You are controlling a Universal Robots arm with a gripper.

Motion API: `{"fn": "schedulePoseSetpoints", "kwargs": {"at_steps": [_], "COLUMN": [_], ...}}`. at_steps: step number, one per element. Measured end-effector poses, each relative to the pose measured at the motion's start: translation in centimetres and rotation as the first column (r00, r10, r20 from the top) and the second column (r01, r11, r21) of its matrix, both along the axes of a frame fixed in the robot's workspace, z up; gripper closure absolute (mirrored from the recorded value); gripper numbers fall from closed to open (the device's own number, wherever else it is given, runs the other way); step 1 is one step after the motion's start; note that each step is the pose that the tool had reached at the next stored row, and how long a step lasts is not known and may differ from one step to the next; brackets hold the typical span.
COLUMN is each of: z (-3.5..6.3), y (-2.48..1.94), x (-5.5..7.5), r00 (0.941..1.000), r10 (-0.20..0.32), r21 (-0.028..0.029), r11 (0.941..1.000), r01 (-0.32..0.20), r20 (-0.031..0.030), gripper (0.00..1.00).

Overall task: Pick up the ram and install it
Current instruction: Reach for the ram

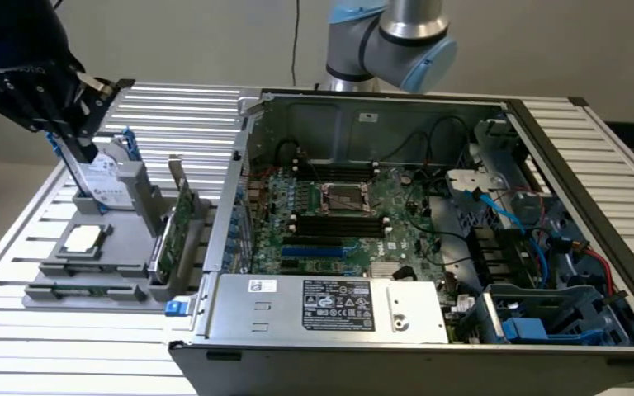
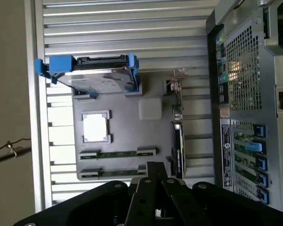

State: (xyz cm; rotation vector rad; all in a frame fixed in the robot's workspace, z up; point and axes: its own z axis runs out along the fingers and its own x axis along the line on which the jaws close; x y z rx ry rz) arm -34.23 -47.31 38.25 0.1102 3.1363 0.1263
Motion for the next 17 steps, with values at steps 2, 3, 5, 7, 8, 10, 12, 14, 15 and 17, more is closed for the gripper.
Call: {"fn": "schedulePoseSetpoints", "kwargs": {"at_steps": [2, 3, 5, 7, 8, 10, 12, 14, 15, 17], "z": [-0.17, -0.28, -0.5, -0.72, -0.81, -0.99, -1.18, -1.38, -1.47, -1.53], "y": [-0.29, -0.43, -0.65, -0.88, -0.97, -1.22, -1.58, -1.97, -2.16, -2.33], "x": [-0.4, -0.7, -1.1, -1.5, -1.7, -2.1, -2.2, -2.4, -2.4, -2.6], "r00": [1.0, 1.0, 1.0, 1.0, 1.0, 0.9999, 0.9998, 0.9996, 0.9995, 0.9995], "r10": [0.0, 0.0, 0.0, 0.0, 0.0, 0.0, 0.0, 0.0, 0.0, 0.0], "r21": [0.0, 0.0001, 0.0, 0.0, 0.0001, 0.0, 0.0, 0.0001, 0.0, 0.0001], "r11": [1.0, 1.0, 1.0, 1.0, 1.0, 1.0, 1.0, 1.0, 1.0, 1.0], "r01": [0.0, 0.0, 0.0, 0.0, 0.0, 0.0, 0.0, 0.0, 0.0, 0.0], "r20": [-0.0004, -0.0012, -0.0034, -0.0058, -0.0068, -0.0104, -0.0183, -0.0269, -0.0307, -0.0324], "gripper": [0.89, 0.89, 0.89, 0.89, 0.89, 0.89, 0.89, 0.89, 0.89, 0.89]}}
